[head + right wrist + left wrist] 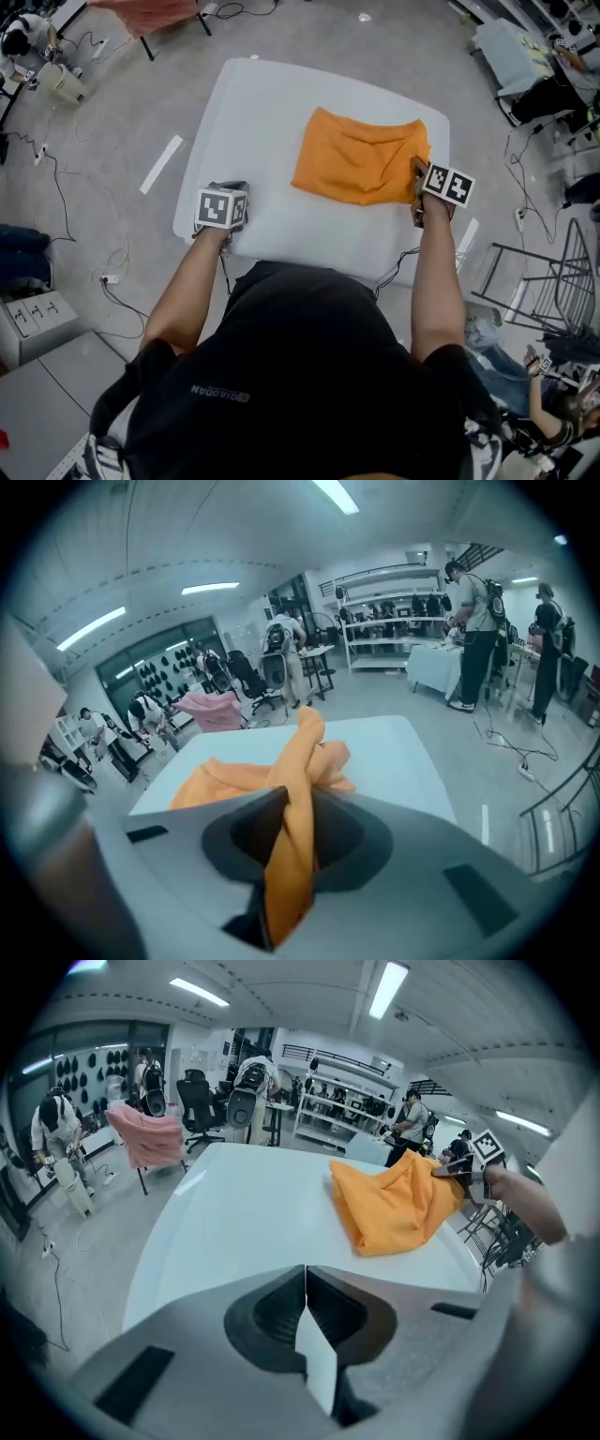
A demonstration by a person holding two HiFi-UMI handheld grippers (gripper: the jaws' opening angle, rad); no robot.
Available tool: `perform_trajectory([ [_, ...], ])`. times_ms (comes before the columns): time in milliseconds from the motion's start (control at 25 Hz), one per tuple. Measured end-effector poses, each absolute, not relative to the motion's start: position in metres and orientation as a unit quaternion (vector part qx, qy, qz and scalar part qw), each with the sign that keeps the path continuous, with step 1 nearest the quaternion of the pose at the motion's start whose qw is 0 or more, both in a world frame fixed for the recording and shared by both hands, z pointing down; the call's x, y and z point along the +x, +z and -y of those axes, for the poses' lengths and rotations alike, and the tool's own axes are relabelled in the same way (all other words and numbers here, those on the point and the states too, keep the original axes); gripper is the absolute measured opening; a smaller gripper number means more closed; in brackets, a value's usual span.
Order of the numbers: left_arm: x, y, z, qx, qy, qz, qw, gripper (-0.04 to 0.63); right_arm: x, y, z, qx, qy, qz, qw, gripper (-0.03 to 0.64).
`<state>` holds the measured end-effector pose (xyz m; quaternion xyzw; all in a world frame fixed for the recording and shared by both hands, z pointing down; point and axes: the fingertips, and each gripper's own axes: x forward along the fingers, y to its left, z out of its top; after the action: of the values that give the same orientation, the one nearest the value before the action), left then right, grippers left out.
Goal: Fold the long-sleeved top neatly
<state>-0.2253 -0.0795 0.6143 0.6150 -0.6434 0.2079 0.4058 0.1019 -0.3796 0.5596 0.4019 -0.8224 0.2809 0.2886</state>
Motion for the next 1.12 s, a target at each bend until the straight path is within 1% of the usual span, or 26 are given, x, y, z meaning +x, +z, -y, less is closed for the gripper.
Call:
perform_trajectory([
  [240,-0.235,0.612,0.082,0.627,0.217,0.633,0.397,0.008,0.028,0.521,0.343,0.351,0.311,0.851,0.239,0.078],
  [520,-0.248,0.612,0.069,0.638,0.219,0.624,0.395,0.008,-0.045,0.523,0.314,0.347,0.353,0.844,0.209,0.081],
  [600,-0.252,0.612,0.063,0.64,0.216,0.623,0.395,0.008,-0.067,0.532,0.305,0.359,0.346,0.84,0.216,0.086],
  [680,-0.256,0.611,0.058,0.642,0.214,0.621,0.395,0.008,-0.088,0.547,0.297,0.371,0.33,0.835,0.236,0.091],
  [920,-0.262,0.613,0.036,0.645,0.214,0.615,0.4,0.008,-0.136,0.613,0.271,0.379,0.274,0.819,0.333,0.109],
  [1000,-0.263,0.614,0.029,0.645,0.212,0.612,0.404,0.008,-0.147,0.625,0.267,0.371,0.282,0.817,0.339,0.142],
  [1080,-0.265,0.616,0.023,0.645,0.211,0.611,0.408,0.008,-0.158,0.629,0.264,0.355,0.313,0.82,0.322,0.168],
  [1120,-0.266,0.617,0.022,0.646,0.211,0.609,0.409,0.008,-0.161,0.629,0.263,0.346,0.33,0.821,0.311,0.196],
])
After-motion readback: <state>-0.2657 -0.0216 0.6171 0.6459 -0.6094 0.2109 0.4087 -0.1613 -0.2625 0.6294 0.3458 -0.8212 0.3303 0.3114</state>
